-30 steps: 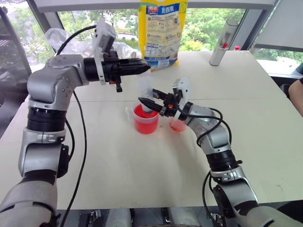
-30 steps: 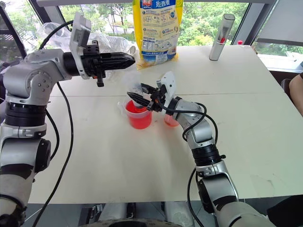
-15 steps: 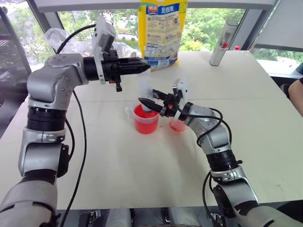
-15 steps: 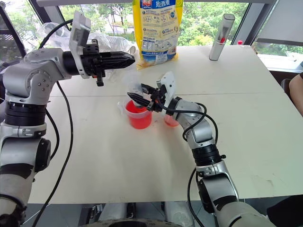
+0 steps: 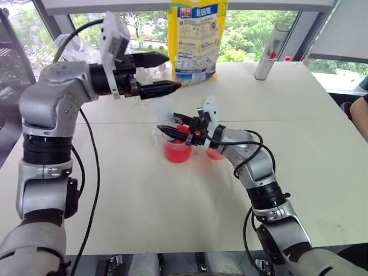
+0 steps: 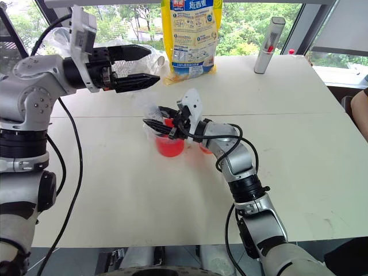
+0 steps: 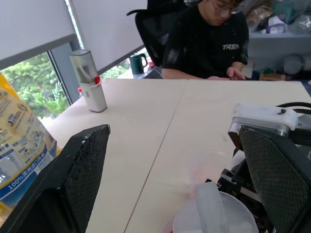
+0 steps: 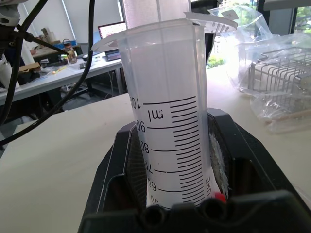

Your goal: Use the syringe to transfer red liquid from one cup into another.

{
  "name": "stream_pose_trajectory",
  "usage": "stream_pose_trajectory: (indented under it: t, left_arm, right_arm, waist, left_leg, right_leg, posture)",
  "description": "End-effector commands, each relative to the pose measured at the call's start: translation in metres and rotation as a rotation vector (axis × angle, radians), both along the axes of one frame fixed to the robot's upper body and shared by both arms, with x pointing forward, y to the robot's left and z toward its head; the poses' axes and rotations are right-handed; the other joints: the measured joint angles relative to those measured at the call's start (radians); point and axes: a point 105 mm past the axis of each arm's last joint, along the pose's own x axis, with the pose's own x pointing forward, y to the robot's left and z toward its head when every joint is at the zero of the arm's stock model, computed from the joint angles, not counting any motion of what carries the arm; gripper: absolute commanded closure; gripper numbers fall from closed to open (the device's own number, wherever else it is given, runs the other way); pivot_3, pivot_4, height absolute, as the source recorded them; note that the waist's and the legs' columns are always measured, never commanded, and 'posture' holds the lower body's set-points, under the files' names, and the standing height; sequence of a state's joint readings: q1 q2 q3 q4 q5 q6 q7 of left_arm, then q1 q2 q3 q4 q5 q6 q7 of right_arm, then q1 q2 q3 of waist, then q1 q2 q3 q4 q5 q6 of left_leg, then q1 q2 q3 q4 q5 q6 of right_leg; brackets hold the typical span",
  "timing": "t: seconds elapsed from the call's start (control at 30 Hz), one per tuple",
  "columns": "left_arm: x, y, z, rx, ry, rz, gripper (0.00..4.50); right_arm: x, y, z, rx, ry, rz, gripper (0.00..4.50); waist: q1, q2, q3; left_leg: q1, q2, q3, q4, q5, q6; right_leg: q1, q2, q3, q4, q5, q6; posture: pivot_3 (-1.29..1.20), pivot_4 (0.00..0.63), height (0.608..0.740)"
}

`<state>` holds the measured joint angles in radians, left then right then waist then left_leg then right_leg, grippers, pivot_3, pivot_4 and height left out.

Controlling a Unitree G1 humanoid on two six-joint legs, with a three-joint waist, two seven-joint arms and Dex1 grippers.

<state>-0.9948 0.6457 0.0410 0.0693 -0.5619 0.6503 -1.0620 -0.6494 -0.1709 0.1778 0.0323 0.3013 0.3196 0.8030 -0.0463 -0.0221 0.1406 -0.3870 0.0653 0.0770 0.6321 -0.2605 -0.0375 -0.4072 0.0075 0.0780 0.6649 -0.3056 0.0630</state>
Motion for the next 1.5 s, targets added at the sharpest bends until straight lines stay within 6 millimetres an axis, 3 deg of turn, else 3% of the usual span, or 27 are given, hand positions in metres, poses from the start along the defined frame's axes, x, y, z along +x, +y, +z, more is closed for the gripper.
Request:
stream_pose_trajectory:
  t: [0.03,0.27,0.57,0.77,0.9,1.17,1.5]
  left_arm:
    - [-0.007,0.012,0.023,-0.053,-0.072,0.035,0.05]
    - [-0.008,0.028,0.027,-0.078,-0.078,0.098,0.05]
    - [-0.008,0.023,0.023,-0.084,-0.066,0.080,0.05]
    - [0.001,0.011,0.021,-0.081,-0.061,0.028,0.05]
    - [0.006,-0.008,0.021,-0.088,-0.059,-0.048,0.05]
    - [0.013,-0.041,0.020,-0.099,-0.053,-0.149,0.05]
    - [0.020,-0.085,0.038,-0.127,-0.080,-0.229,0.05]
  right_arm:
    - [-0.003,-0.001,0.029,0.066,-0.087,0.000,3.10]
    - [0.004,-0.014,0.044,0.110,-0.106,-0.059,3.10]
    - [-0.011,-0.022,0.061,0.151,-0.105,-0.048,3.10]
    - [-0.021,-0.050,0.101,0.229,-0.135,-0.101,3.10]
    - [-0.019,-0.087,0.116,0.227,-0.176,-0.225,3.10]
    - [-0.010,-0.116,0.083,0.183,-0.143,-0.366,3.10]
    - [-0.004,-0.119,0.043,0.131,-0.111,-0.424,3.10]
  waist:
    - [0.000,0.000,0.000]
    - [0.001,0.000,0.000]
    - [0.001,0.000,0.000]
    - [0.003,0.000,0.000]
    - [0.008,0.000,0.000]
    - [0.002,0.000,0.000]
    - [0.003,0.000,0.000]
  left_leg:
    - [0.000,0.000,0.000,0.000,0.000,0.000]
    - [0.000,0.000,0.000,0.000,0.000,0.000]
    - [0.000,0.001,0.000,0.000,0.000,0.000]
    - [0.000,0.000,0.000,0.000,0.000,0.000]
    - [-0.001,0.000,0.000,0.000,0.000,0.000]
    - [-0.001,-0.001,0.000,-0.001,0.000,0.000]
    - [-0.001,-0.001,0.000,0.000,0.000,0.000]
  right_leg:
    - [0.000,0.000,0.000,0.000,0.000,0.000]
    - [0.000,0.000,0.000,0.000,0.000,0.000]
    - [0.000,-0.001,0.000,0.000,0.000,0.000]
    - [0.000,-0.001,0.000,0.000,0.000,0.000]
    - [0.000,-0.001,-0.001,-0.001,0.000,0.000]
    - [0.000,0.002,0.001,-0.001,0.000,0.000]
    - [0.000,0.003,0.001,-0.002,0.000,0.000]
  posture:
    - [0.00,0.150,0.740]
    - [0.00,0.150,0.740]
    - [0.00,0.150,0.740]
    - [0.00,0.150,0.740]
    - [0.00,0.150,0.740]
    - [0.00,0.150,0.740]
    - [0.00,0.150,0.740]
